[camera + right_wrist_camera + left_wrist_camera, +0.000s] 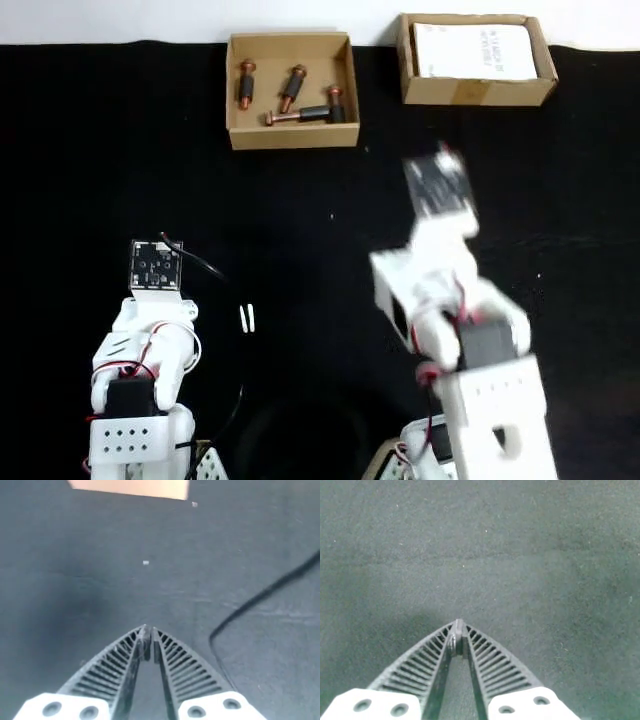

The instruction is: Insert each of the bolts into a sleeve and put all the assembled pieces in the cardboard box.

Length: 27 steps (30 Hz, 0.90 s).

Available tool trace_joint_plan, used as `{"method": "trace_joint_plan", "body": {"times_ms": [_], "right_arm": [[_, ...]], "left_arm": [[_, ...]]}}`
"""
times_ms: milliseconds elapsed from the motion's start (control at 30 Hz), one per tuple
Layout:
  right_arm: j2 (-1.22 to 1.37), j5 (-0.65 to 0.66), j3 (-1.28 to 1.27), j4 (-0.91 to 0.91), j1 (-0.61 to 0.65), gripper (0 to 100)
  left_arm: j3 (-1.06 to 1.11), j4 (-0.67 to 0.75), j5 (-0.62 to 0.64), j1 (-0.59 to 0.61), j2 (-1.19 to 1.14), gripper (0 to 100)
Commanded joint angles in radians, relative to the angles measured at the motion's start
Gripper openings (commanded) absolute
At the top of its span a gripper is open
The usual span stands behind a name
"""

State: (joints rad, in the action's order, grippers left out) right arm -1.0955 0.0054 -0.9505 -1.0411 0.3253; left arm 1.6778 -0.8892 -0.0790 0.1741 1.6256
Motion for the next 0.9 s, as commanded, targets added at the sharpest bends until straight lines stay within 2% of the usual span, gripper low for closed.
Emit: {"method": "trace_joint_plan", "body": {"times_ms": [0, 133, 267, 367, 600, 867], "right_arm": [[-0.303, 0.002, -0.398, 0.154, -0.056, 0.6], [-0.572, 0.005, -0.653, 0.203, -0.094, 0.6], [-0.756, 0.008, -0.819, 0.150, -0.111, 0.6], [-0.710, 0.005, -0.858, 0.130, -0.114, 0.6], [-0.684, 0.006, -0.858, 0.127, -0.116, 0.6], [-0.691, 0.008, -0.858, -0.059, -0.116, 0.6]], "left_arm": [[0.022, -0.031, -0.029, -0.002, 0.010, 1], [0.022, -0.040, -0.078, -0.054, 0.010, 1], [0.027, -0.118, -0.091, -0.113, 0.010, 1], [0.027, -0.192, -0.091, -0.137, 0.010, 1], [0.025, -0.203, -0.091, -0.136, 0.010, 1], [0.025, -0.203, -0.091, -0.136, 0.010, 1]]}}
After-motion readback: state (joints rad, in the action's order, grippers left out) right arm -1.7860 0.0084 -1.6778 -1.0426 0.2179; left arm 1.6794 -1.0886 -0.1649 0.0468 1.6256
